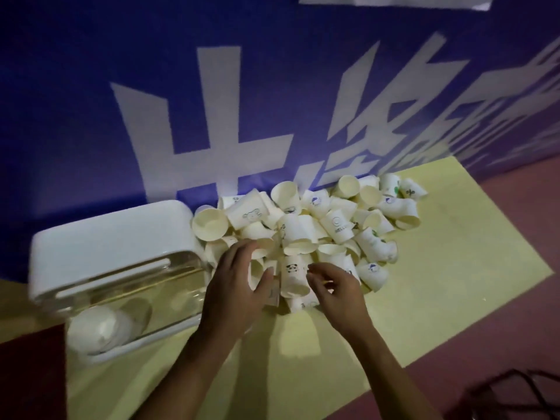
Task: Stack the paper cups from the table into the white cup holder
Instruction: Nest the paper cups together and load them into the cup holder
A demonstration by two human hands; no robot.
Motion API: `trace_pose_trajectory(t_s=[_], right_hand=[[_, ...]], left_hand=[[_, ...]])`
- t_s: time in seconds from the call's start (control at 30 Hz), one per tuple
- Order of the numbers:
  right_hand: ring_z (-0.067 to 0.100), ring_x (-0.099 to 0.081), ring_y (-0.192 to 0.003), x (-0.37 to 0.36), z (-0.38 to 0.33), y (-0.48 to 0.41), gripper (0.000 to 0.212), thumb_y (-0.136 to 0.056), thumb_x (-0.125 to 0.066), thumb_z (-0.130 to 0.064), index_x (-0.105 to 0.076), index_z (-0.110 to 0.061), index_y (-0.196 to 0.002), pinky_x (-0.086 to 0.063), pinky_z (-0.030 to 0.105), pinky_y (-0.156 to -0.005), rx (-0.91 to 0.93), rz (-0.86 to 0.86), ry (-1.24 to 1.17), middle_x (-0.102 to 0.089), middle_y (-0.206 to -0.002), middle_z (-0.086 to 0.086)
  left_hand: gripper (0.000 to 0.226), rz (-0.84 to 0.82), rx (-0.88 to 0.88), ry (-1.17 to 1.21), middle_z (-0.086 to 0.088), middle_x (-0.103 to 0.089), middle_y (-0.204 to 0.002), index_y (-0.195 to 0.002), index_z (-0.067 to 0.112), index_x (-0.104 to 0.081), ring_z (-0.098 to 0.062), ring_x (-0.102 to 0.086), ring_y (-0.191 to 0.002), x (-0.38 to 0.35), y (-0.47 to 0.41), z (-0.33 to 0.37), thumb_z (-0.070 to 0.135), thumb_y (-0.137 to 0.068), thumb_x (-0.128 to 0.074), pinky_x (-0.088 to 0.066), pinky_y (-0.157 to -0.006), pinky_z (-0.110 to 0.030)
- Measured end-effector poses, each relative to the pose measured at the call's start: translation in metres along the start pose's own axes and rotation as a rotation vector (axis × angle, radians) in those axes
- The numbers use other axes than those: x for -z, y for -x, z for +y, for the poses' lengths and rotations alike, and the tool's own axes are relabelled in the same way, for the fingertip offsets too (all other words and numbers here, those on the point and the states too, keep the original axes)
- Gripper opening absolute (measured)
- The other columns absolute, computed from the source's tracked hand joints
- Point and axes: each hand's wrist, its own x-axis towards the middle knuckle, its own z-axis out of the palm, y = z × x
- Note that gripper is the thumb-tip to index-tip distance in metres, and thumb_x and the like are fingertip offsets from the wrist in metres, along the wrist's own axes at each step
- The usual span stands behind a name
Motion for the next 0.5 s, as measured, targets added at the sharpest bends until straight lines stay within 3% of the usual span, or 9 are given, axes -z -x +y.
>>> trace_pose_trajectory(t_s=[0.13, 0.37, 0.5], right_hand=[[0.001, -0.068, -0.088, 0.056, 0.035, -0.019, 0.015, -0.095, -0.068, -0.014, -0.077, -0.021, -0.105, -0.047, 0.01, -0.071, -0.042, 0.029, -0.071, -0.075, -0.097, -0.018], [0.003, -0.068, -0.086, 0.144, 0.103, -0.065, 0.014, -0.095, -0.068, -0.015, -0.077, -0.023, -0.102, -0.047, 0.012, -0.069, -0.107, 0.086, -0.095, -0.075, -0.093, -0.015], [0.002, -0.067, -0.088, 0.178, 0.132, -0.087, 0.014, -0.097, -0.068, -0.019, -0.076, -0.023, -0.107, -0.047, 0.01, -0.069, -0.148, 0.099, -0.113, -0.075, -0.097, -0.014]], left_hand=[[0.059, -0.136, -0.037, -0.129, 0.002, -0.052, -0.145, -0.14, 0.022, -0.051, -0.018, -0.051, -0.129, -0.069, -0.059, 0.049, 0.046, -0.089, -0.07, -0.049, -0.091, -0.027], [0.08, -0.367, -0.094, -0.315, 0.002, -0.037, -0.159, -0.151, 0.025, -0.036, -0.021, -0.038, -0.143, -0.195, -0.147, 0.119, 0.062, -0.087, -0.067, -0.044, -0.109, -0.036], [0.095, -0.605, -0.241, -0.501, 0.002, -0.029, -0.163, -0.156, 0.028, -0.028, -0.023, -0.026, -0.149, -0.249, -0.17, 0.136, 0.068, -0.08, -0.07, -0.03, -0.118, -0.043]])
